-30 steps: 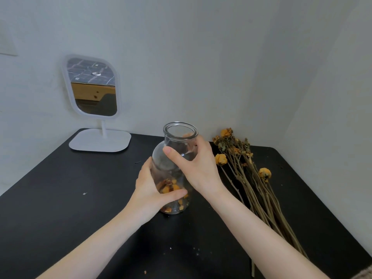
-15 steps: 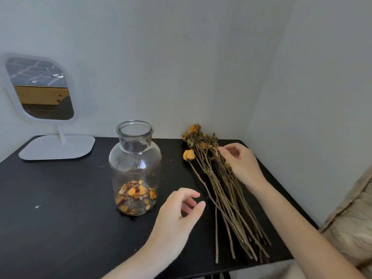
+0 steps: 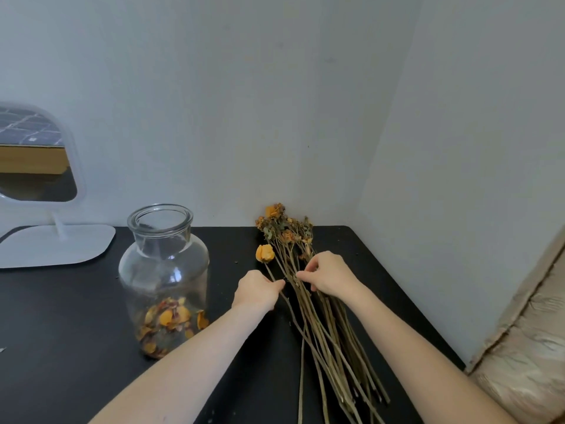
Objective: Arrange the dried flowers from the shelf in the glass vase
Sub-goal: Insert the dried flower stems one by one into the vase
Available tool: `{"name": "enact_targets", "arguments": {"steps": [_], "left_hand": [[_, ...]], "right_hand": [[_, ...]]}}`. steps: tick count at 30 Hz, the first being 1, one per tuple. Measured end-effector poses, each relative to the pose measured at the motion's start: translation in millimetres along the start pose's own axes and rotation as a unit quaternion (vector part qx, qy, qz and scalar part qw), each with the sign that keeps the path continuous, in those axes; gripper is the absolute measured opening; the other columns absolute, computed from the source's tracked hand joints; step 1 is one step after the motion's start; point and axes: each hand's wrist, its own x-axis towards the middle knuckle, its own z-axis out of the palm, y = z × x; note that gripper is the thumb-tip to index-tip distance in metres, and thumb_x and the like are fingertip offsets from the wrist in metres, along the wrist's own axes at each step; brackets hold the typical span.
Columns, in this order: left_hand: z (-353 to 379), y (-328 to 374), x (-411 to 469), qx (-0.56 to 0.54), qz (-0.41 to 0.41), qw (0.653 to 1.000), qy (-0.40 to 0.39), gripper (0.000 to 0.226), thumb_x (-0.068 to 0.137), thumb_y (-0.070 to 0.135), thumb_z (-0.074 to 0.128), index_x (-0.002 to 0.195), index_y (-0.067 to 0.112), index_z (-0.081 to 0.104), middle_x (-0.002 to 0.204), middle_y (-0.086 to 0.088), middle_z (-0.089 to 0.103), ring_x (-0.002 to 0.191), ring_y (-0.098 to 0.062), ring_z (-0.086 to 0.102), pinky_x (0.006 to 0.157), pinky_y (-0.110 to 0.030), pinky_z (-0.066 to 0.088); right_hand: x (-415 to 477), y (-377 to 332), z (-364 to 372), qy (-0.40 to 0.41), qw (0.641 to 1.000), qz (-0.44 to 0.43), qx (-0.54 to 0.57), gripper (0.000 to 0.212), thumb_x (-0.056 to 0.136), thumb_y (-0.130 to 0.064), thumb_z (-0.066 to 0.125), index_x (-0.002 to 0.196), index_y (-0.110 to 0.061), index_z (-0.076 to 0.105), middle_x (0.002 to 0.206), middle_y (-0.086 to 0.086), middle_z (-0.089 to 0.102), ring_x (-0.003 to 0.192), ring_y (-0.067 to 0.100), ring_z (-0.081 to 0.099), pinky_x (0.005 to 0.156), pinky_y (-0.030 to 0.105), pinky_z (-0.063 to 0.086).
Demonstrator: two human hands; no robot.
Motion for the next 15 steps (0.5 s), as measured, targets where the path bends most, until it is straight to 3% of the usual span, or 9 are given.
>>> {"name": "enact_targets", "arguments": {"steps": [5, 12, 15], "left_hand": [[10.2, 1.3, 2.3, 0.036, -0.026, 0.999, -0.027, 0.022, 0.085, 0.031, 0.061, 0.077, 0.012, 0.056, 0.058, -0.002, 0.058, 0.043, -0.008, 0.051, 0.044, -0.021, 0.038], [10.6, -1.7, 2.0, -0.067, -0.041, 0.997, -0.025, 0.024, 0.091, 0.025, 0.053, 0.078, 0.005, 0.053, 0.054, -0.004, 0.051, 0.047, -0.016, 0.050, 0.060, -0.027, 0.044], [5.5, -4.1, 0.2, -0.081, -0.022, 0.996, -0.013, 0.034, 0.092, 0.026, 0.053, 0.064, 0.007, 0.051, 0.053, -0.004, 0.049, 0.047, -0.017, 0.049, 0.062, -0.029, 0.043]], "right_hand": [[9.8, -1.3, 4.9, -0.016, 0.999, 0.041, -0.017, 0.023, 0.085, -0.032, 0.065, 0.093, -0.012, 0.071, 0.076, 0.003, 0.068, 0.082, 0.017, 0.067, 0.081, 0.034, 0.054], [10.6, 0.2, 8.9, -0.005, 0.999, 0.044, -0.016, 0.030, 0.083, -0.034, 0.065, 0.091, -0.006, 0.072, 0.083, 0.010, 0.072, 0.080, 0.020, 0.068, 0.082, 0.038, 0.055], [11.8, -0.1, 11.5, -0.002, 0.999, 0.037, -0.019, 0.030, 0.083, -0.032, 0.065, 0.090, -0.004, 0.073, 0.084, 0.012, 0.073, 0.080, 0.022, 0.069, 0.081, 0.037, 0.056]]}}
